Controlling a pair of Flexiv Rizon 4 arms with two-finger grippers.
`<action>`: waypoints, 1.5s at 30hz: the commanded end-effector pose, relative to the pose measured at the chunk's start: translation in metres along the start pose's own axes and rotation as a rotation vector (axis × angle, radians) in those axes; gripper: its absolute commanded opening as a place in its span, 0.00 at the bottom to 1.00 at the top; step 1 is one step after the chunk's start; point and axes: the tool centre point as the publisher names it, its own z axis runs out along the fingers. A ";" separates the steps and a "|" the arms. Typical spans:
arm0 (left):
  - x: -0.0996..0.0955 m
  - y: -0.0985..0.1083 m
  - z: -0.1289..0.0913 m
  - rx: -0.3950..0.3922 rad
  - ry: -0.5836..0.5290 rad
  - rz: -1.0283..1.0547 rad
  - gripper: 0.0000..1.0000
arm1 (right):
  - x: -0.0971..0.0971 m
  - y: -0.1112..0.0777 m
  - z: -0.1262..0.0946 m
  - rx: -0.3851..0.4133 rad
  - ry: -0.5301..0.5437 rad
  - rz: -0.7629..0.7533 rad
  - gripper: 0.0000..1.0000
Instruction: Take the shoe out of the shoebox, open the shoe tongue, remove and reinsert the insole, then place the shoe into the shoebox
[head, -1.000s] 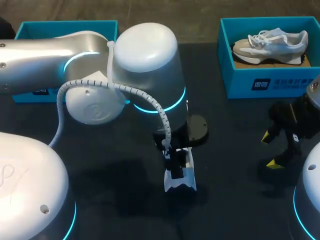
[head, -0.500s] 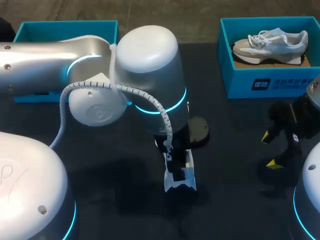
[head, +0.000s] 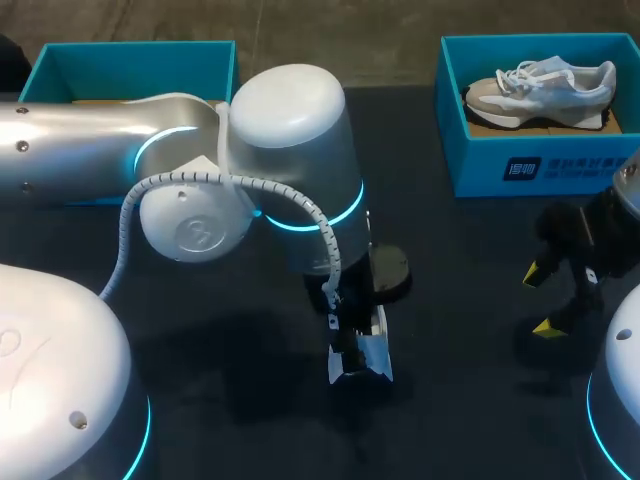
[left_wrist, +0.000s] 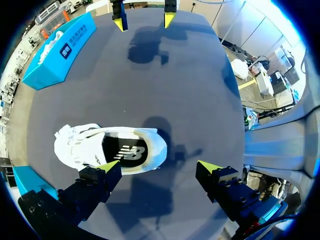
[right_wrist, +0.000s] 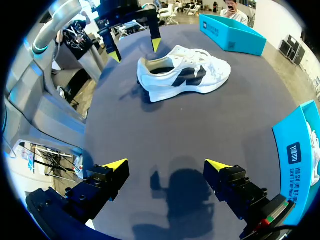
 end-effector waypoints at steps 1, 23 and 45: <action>-0.001 -0.006 0.010 -0.006 0.015 0.000 1.00 | 0.001 0.000 0.001 0.003 -0.003 0.001 1.00; 0.005 -0.015 0.039 -0.042 0.065 0.000 1.00 | 0.001 0.000 0.001 0.003 -0.003 0.001 1.00; 0.009 -0.004 0.068 -0.092 0.035 -0.004 1.00 | 0.001 0.000 0.001 0.003 -0.003 0.001 1.00</action>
